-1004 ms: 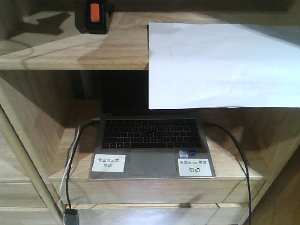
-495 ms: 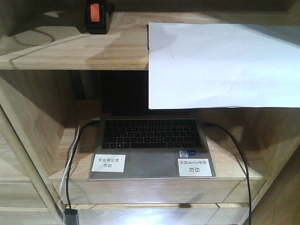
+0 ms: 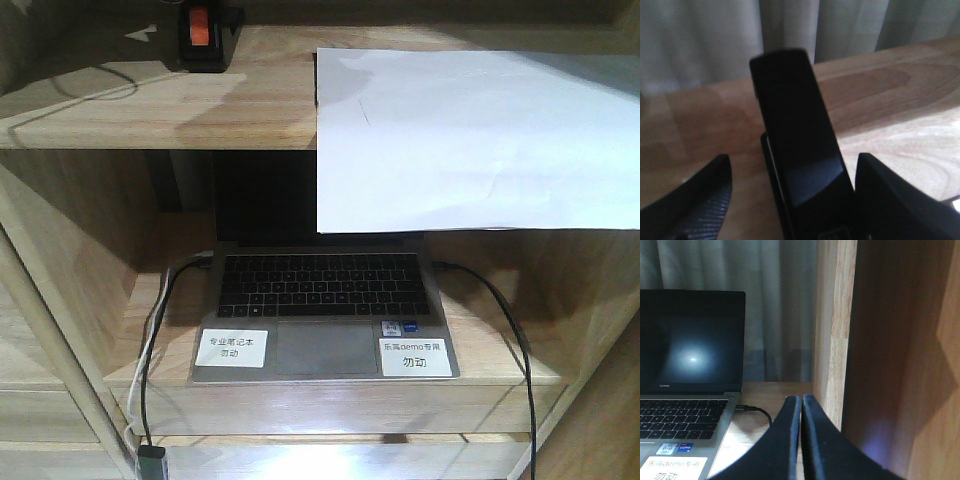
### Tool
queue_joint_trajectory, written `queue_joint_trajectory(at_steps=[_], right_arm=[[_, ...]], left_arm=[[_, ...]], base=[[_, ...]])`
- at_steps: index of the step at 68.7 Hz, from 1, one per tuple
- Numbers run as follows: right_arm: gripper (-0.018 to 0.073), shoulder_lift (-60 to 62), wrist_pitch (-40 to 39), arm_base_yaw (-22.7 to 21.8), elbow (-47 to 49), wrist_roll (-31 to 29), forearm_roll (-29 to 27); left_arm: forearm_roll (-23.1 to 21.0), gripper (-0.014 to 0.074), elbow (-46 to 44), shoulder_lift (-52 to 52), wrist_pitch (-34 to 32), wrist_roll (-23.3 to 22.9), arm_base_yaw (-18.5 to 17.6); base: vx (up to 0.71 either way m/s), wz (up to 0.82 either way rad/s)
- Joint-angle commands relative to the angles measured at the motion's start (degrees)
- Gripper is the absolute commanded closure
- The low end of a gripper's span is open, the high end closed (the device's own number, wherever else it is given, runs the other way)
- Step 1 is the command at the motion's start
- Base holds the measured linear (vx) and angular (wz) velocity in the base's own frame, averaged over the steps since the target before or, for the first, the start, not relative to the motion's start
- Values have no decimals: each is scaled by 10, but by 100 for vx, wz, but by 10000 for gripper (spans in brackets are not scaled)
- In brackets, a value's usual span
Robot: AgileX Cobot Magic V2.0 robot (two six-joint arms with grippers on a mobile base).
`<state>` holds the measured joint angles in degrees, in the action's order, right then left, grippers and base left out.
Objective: Grab stapler and paper to desk for stapling
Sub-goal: 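Close the left gripper on the black stapler and lift it, then pull the held stapler off the shelf toward the robot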
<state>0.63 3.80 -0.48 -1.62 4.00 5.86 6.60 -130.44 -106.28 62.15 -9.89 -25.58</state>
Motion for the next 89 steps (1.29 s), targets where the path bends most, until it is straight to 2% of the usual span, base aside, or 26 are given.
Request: queue_joint_trajectory(at_steps=[1, 15, 25, 33, 52, 72, 77, 89], right_arm=[[568, 8, -45, -1, -2, -5, 3], [568, 8, -45, -1, -2, -5, 3], [568, 8, -45, -1, -2, -5, 3], [568, 8, -45, -1, -2, -5, 3], [568, 8, -45, -1, -2, -5, 3], [568, 8, -45, -1, -2, -5, 3], [568, 8, -45, -1, -2, -5, 3], [568, 8, -45, -1, -2, -5, 3]], left_arm=[[5, 176, -16, 20, -17, -5, -2], [-20, 303, -16, 11, -12, -5, -1], [-16, 461, -16, 12, -16, -4, -1], [8, 605, -16, 18, -22, -2, -1], [12, 605, -16, 50, -55, 2, -1], [7, 605, -16, 93, -33, 53, -4], [-9, 605, -16, 102, -19, 72, -4], [-83, 605, -16, 132, -4, 135, -15]], base=[[0, 0], [0, 0], [0, 0], [0, 0], [0, 0], [0, 0], [0, 0], [0, 0]])
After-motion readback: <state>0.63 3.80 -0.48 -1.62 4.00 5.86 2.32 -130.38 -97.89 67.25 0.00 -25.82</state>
